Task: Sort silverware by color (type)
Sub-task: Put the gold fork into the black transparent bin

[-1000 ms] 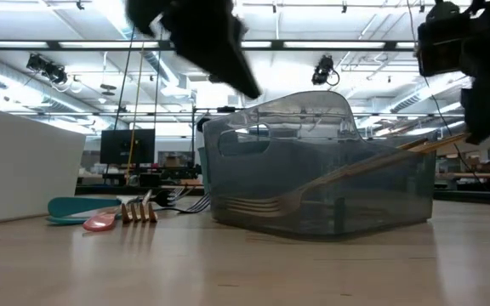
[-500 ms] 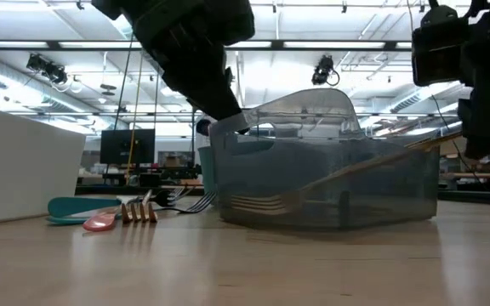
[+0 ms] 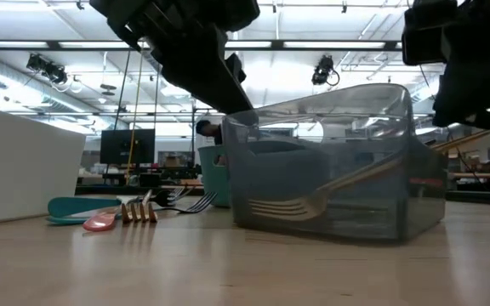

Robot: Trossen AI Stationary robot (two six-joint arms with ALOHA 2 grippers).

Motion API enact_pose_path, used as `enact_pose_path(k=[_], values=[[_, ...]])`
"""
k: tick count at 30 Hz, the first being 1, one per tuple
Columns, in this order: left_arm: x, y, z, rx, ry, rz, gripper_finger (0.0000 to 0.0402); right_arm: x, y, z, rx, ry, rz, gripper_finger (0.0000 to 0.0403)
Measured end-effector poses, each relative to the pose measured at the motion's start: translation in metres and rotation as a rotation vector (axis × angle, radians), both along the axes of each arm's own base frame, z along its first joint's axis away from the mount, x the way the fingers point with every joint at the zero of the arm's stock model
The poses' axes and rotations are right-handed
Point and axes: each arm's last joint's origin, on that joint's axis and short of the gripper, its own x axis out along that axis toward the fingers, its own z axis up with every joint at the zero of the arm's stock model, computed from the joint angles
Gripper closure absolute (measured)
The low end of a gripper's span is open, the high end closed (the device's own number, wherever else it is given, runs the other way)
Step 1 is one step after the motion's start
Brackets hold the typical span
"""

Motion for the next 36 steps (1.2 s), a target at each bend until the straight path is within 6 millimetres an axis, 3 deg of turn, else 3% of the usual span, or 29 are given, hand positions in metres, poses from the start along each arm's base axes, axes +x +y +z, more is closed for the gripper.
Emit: enact_pose_path(k=[4,10,22,32,36], values=[[0.001,0.0,-0.001,0.002,0.0,0.002,0.0324,-0.003,-0.002,0.005,0.034,0.011,0.02,0.0307],[0.0,0.001,-0.002,0.003,0.006,0.007,0.0324,-0.015,-0.007,-0.003,0.029,0.168,0.04,0.0307],[0.001,0.0,-0.002,-0.018,0.008,0.026,0.0324,-0.007,-0.008,-0.008,0.049,0.17,0.039,0.031],[0.001,-0.002,-0.002,0.0,-0.007,-0.001,0.0324,0.006,-0.005,-0.009,0.082,0.095,0.088,0.0381],[0.002,-0.002,-0.001,0.005,-0.016,-0.008,0.0324,0.009,-0.005,-0.007,0.121,0.079,0.121,0.0386]])
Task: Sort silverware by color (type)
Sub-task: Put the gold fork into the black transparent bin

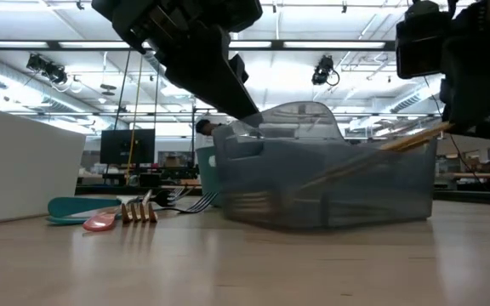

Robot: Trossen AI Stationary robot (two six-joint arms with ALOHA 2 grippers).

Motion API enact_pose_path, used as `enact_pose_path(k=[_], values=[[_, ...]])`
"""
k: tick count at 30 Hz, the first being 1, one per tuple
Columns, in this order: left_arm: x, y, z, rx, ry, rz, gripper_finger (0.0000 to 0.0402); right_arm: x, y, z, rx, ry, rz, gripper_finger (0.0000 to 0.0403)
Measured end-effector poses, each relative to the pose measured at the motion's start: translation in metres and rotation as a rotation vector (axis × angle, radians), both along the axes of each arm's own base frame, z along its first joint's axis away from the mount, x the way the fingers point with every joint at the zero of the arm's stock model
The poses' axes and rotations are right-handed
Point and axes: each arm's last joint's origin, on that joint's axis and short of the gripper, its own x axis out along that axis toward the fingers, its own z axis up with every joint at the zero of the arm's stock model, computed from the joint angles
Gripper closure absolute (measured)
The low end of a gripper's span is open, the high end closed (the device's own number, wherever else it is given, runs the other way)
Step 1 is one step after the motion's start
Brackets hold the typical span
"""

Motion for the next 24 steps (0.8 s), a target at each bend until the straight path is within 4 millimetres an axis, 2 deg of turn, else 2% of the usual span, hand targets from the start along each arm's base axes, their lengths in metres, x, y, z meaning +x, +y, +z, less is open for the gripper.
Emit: enact_pose_path(k=[12,24], values=[[0.001,0.0,0.001,0.023,-0.024,-0.027,0.0324,0.001,-0.003,0.004,0.138,0.049,0.084,0.038],[0.001,0.0,0.005,0.026,-0.039,-0.031,0.0324,-0.008,-0.015,0.029,0.178,-0.059,0.095,0.0379]])
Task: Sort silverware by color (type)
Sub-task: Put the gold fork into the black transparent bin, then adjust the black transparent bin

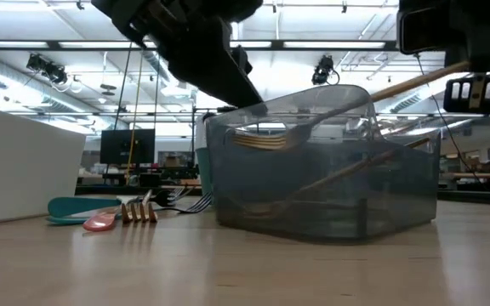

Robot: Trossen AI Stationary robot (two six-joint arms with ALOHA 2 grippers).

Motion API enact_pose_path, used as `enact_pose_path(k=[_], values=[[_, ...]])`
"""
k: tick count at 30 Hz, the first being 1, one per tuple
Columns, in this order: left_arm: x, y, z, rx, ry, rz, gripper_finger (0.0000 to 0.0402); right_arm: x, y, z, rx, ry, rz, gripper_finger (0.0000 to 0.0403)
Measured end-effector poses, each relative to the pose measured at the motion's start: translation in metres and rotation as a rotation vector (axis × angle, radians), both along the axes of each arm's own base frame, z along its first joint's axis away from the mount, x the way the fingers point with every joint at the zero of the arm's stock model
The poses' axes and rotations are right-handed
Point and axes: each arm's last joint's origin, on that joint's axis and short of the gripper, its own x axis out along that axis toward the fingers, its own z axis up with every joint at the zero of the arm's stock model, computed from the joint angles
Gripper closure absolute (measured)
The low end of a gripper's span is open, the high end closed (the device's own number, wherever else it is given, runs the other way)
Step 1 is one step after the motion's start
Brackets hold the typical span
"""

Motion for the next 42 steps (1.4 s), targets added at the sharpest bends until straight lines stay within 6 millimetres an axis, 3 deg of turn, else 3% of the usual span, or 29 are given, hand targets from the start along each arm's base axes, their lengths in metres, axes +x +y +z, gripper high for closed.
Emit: enact_pose_path(k=[7,18,31,42], values=[[-0.007,0.002,0.027,-0.002,-0.048,0.0,0.0324,0.006,-0.016,0.0,0.041,0.033,-0.017,0.0379],[-0.008,0.0,0.028,0.012,-0.059,-0.018,0.0324,0.029,-0.042,0.034,-0.05,0.13,0.114,0.0372],[-0.002,0.007,0.033,-0.008,-0.124,0.008,0.0324,0.048,-0.078,0.007,-0.058,0.194,0.183,0.0329],[0.0,0.012,0.033,-0.008,-0.125,0.023,0.0324,0.038,-0.09,0.026,-0.057,0.122,0.122,0.0328]])
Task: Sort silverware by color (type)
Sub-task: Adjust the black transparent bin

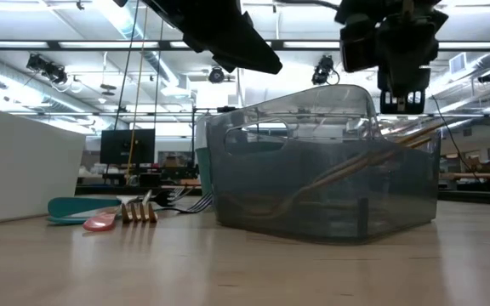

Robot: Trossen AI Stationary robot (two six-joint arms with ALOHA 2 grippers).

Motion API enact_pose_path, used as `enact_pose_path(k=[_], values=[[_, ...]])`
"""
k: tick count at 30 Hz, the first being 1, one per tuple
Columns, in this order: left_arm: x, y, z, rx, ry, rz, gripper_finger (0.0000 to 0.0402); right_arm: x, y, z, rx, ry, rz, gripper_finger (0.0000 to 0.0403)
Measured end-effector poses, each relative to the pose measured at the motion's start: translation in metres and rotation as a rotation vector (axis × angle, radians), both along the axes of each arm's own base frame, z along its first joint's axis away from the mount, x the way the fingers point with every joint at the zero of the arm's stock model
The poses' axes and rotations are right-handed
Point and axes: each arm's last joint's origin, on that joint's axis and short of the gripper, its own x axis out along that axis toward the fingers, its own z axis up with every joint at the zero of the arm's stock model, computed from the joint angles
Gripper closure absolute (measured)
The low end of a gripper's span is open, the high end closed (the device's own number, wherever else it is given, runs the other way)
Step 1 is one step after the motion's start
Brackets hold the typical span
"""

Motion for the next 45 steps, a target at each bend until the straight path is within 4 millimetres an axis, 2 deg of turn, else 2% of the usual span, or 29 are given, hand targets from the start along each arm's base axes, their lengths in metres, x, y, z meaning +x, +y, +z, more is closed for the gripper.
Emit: enact_pose_path(k=[10,45], values=[[0.0,0.0,0.0,0.0,0.0,0.0,0.0324,-0.01,-0.002,0.016,-0.045,-0.08,-0.025,0.0328],[0.0,0.0,0.0,-0.001,-0.003,0.0,0.0324,-0.006,-0.003,0.018,-0.068,-0.122,-0.038,0.0328]])
